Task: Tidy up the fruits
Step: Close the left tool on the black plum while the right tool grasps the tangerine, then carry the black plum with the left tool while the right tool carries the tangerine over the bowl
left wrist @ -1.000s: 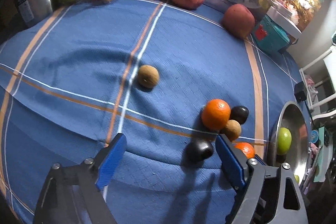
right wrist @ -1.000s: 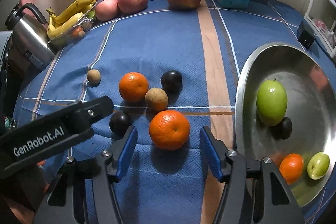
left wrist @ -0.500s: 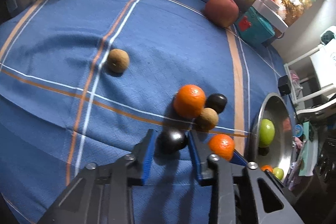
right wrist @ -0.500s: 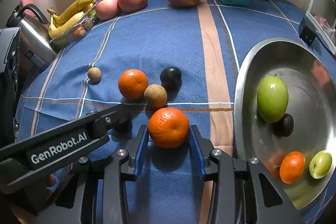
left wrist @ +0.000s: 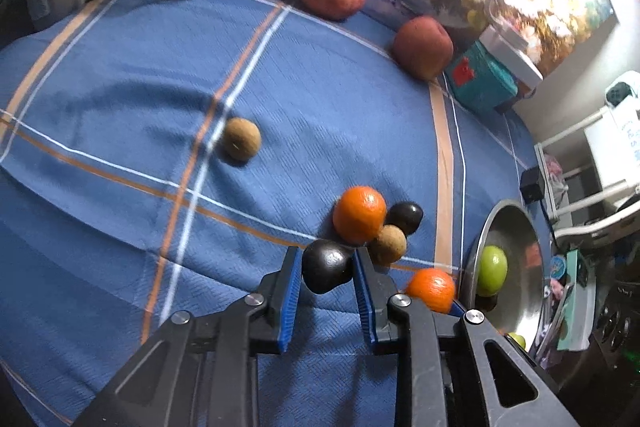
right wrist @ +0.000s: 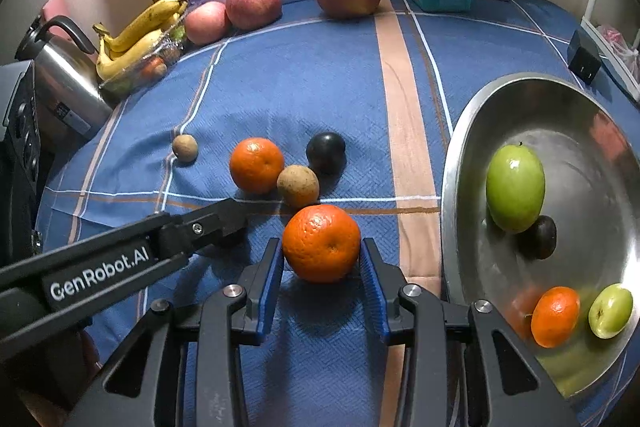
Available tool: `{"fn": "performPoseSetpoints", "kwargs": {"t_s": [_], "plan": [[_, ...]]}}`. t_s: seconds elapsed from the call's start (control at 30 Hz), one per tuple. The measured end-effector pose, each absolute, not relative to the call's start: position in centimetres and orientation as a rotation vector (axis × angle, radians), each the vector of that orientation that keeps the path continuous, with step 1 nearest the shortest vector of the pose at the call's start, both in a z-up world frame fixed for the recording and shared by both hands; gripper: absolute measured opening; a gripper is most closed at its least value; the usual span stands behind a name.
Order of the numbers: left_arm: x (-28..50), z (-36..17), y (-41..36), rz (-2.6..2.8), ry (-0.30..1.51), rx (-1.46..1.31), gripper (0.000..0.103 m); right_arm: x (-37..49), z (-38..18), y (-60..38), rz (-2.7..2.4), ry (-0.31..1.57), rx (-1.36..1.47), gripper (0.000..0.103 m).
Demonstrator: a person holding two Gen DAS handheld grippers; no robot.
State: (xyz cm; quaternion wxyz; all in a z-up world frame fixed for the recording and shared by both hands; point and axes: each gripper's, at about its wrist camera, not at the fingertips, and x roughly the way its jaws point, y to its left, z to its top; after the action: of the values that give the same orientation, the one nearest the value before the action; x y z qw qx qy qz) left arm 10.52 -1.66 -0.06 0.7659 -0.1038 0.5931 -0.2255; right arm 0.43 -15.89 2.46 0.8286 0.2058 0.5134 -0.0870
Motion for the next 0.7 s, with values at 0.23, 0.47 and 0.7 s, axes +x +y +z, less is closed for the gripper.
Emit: {"fn": "performPoseSetpoints", "kwargs": {"t_s": [0.23,0.47,0.7], "plan": [[11.6,2.7,-0.2,-0.455,1.205,-0.216,0.028,0.2,4.9,-16.6,-0.22,1.052,0.445,0.04],[13.1,4.6,-0.9,-0.43,1.15,-0.181,0.028,0.7,6.5,-18.0,-0.267,1.04,0.489,0.04],[14.4,5.0,-2.7,-0.416,1.126,-0.145,0.028,2.1,6.8,-19.4,-0.3,1.059,0.487,0.04]]}}
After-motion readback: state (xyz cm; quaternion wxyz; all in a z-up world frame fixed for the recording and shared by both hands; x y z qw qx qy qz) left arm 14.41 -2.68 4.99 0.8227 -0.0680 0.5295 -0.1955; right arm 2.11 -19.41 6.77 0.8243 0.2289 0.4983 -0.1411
